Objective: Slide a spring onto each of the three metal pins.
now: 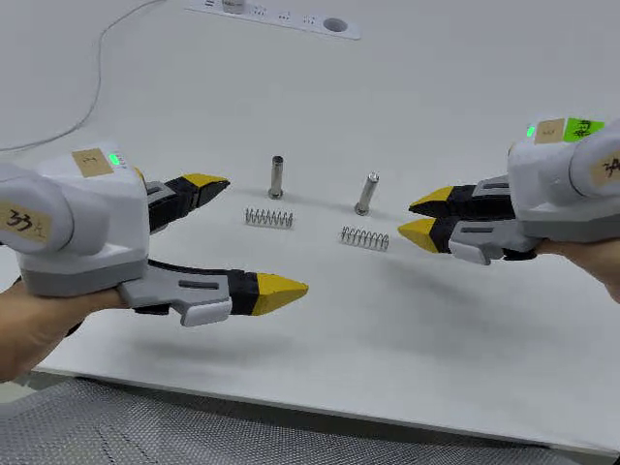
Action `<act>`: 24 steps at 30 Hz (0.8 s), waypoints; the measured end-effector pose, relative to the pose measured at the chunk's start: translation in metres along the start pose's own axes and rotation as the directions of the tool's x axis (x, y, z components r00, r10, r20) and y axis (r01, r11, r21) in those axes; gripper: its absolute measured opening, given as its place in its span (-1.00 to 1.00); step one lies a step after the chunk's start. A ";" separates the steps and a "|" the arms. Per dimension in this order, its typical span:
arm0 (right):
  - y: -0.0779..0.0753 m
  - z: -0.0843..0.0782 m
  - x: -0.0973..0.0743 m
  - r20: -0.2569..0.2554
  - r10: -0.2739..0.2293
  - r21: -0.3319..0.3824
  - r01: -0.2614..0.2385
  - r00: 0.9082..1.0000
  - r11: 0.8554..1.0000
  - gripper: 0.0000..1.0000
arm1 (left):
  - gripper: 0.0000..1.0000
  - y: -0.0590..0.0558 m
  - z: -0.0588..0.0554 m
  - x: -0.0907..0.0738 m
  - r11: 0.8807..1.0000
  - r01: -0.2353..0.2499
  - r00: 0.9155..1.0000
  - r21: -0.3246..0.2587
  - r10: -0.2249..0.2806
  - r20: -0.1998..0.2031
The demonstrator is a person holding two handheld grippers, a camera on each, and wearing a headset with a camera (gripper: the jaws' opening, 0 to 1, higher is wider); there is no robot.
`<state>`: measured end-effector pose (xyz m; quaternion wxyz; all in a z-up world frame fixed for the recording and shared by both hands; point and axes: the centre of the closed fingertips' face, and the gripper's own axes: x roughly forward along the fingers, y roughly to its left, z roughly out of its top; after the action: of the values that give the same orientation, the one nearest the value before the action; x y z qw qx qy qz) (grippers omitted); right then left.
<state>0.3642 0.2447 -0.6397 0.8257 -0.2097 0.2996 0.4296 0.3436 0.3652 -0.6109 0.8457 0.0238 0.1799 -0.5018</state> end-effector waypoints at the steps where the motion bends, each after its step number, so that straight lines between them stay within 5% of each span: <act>1: 0.001 -0.001 0.003 -0.004 0.008 0.005 -0.008 1.000 1.000 -0.67 | 0.82 0.002 -0.001 0.000 1.000 -0.005 1.000 -0.003 0.005 -0.001; 8: 0.006 -0.009 0.023 -0.034 0.054 0.014 -0.053 0.998 0.998 -0.67 | 0.85 0.006 0.000 -0.001 0.999 -0.018 1.000 -0.040 0.018 0.006; 10: 0.007 -0.012 0.027 -0.049 0.063 0.010 -0.063 0.997 0.998 -0.67 | 0.92 0.004 0.009 -0.001 0.998 -0.010 0.999 -0.062 0.013 0.052; 24: 0.011 -0.017 0.034 -0.065 0.099 0.067 -0.095 0.993 0.993 -0.73 | 0.79 0.000 0.005 -0.001 0.998 0.005 0.999 -0.056 -0.004 0.033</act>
<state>0.3652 0.2599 -0.6755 0.7993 -0.1828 0.3513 0.4519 0.3449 0.3648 -0.6057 0.8478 -0.0086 0.1799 -0.4988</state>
